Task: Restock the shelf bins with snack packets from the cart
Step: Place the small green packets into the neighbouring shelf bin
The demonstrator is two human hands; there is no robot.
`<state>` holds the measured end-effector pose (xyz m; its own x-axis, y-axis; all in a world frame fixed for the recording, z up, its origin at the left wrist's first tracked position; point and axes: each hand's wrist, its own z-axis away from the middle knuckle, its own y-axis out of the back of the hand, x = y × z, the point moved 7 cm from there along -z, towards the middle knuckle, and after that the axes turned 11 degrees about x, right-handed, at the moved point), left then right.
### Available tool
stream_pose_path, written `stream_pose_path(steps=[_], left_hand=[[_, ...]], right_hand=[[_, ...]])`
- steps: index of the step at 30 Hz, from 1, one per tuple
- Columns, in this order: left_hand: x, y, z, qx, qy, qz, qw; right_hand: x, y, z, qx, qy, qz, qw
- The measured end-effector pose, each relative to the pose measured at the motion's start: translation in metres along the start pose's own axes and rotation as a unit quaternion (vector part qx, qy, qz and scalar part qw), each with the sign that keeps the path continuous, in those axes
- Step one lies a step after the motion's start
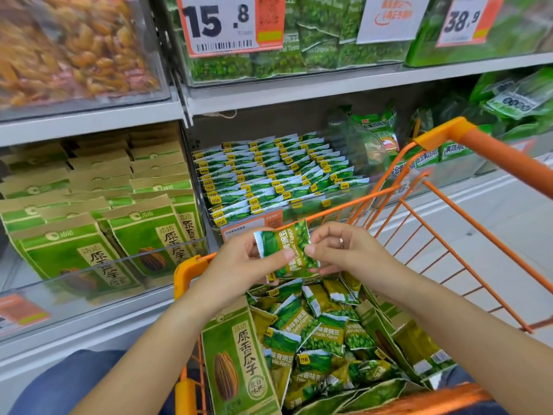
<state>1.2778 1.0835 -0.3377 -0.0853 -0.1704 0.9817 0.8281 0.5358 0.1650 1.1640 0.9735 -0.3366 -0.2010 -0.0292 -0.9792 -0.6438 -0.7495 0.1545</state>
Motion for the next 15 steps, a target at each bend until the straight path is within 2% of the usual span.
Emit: stream_pose_path(steps=[3,6,9,12,14,15], left_hand=[[-0.005,-0.001,-0.002,0.000,0.017,-0.001,1.000],[-0.003,-0.001,-0.002,0.018,-0.002,-0.011,1.000],[0.001,0.001,-0.006,0.054,-0.027,-0.023,0.998],[0.008,0.004,-0.010,0.081,-0.043,-0.022,0.996],[0.021,0.011,-0.014,0.114,-0.052,-0.017,0.992],[0.030,0.015,-0.019,0.139,-0.064,-0.019,0.988]], right_hand=[[-0.005,-0.002,-0.005,0.007,0.014,0.041,0.999],[-0.014,0.003,-0.011,0.058,0.062,0.090,0.992],[-0.023,0.006,-0.018,0.099,0.116,0.177,0.972],[-0.037,0.006,-0.022,0.102,0.151,0.230,0.956],[-0.053,0.011,-0.024,0.107,0.205,0.308,0.923],[-0.059,0.016,-0.024,0.120,0.240,0.378,0.886]])
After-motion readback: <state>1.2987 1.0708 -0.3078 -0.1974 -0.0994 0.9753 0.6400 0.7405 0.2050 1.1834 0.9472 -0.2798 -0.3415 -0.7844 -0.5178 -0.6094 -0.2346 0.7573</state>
